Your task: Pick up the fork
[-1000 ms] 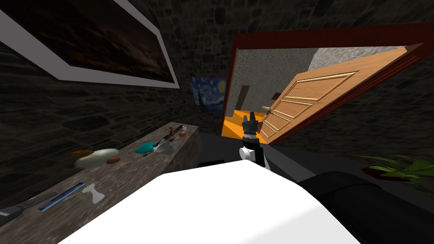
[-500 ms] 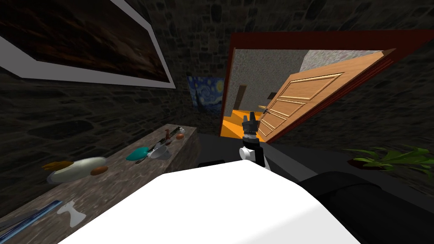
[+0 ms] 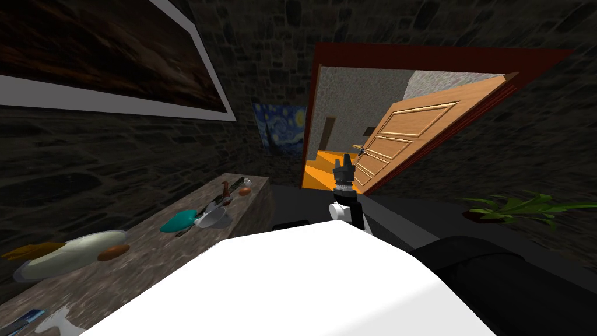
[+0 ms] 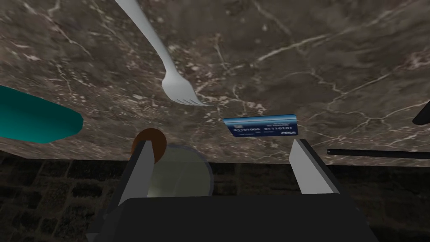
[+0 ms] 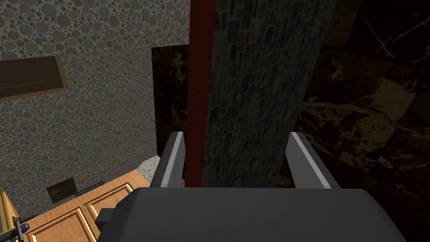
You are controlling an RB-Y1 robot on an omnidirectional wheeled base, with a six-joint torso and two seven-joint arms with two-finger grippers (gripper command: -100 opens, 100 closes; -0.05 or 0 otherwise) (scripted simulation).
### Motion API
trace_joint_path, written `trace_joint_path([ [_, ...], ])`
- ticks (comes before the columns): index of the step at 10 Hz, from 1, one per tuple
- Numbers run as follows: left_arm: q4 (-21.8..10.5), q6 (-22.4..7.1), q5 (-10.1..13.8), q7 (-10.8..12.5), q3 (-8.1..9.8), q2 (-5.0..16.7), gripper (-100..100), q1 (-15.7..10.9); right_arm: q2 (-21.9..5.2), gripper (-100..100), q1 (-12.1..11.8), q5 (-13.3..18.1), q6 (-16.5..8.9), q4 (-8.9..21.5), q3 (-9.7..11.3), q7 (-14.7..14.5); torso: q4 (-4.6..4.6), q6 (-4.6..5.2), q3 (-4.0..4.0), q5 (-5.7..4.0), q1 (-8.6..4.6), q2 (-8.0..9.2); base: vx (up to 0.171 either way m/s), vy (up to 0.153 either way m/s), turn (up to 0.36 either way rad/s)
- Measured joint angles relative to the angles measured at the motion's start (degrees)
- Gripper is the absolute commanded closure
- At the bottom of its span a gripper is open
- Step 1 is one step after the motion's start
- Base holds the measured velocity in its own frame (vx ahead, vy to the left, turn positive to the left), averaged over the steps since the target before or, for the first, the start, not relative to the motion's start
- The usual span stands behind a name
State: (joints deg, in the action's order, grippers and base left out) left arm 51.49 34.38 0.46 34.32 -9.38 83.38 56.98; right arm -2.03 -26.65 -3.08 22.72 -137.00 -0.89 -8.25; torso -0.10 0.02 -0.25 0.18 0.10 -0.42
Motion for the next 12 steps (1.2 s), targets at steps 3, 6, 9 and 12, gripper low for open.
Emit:
trace_joint_path([
  [3,-2.74,4.22,-0.91,1.20,-3.41,-1.04,-100,-1.07,0.00,0,0.00,0.00,0.00,0.00,0.00,0.00,0.00,0.01,-0.01,0.01,0.03,-0.02,0.036,0.031,-0.072],
  [6,-1.85,7.51,0.09,1.52,-4.21,-1.21,-100,2.59,0.00,0,0.00,0.00,0.00,0.00,0.00,0.00,-0.01,0.02,-0.03,-0.01,0.06,-0.06,0.046,0.043,-0.095],
  [9,-4.15,11.44,-0.95,3.05,-7.88,-2.24,-100,1.36,0.00,0,0.00,0.00,0.00,0.00,0.00,0.00,-0.02,0.01,-0.04,0.01,0.06,-0.07,0.045,0.043,-0.082],
  [12,-5.48,15.39,-0.88,3.21,-9.70,-3.30,-100,2.72,0.00,0,0.00,0.00,0.00,0.00,0.00,0.00,0.01,-0.01,0.01,0.00,0.04,0.02,0.032,0.047,-0.083],
])
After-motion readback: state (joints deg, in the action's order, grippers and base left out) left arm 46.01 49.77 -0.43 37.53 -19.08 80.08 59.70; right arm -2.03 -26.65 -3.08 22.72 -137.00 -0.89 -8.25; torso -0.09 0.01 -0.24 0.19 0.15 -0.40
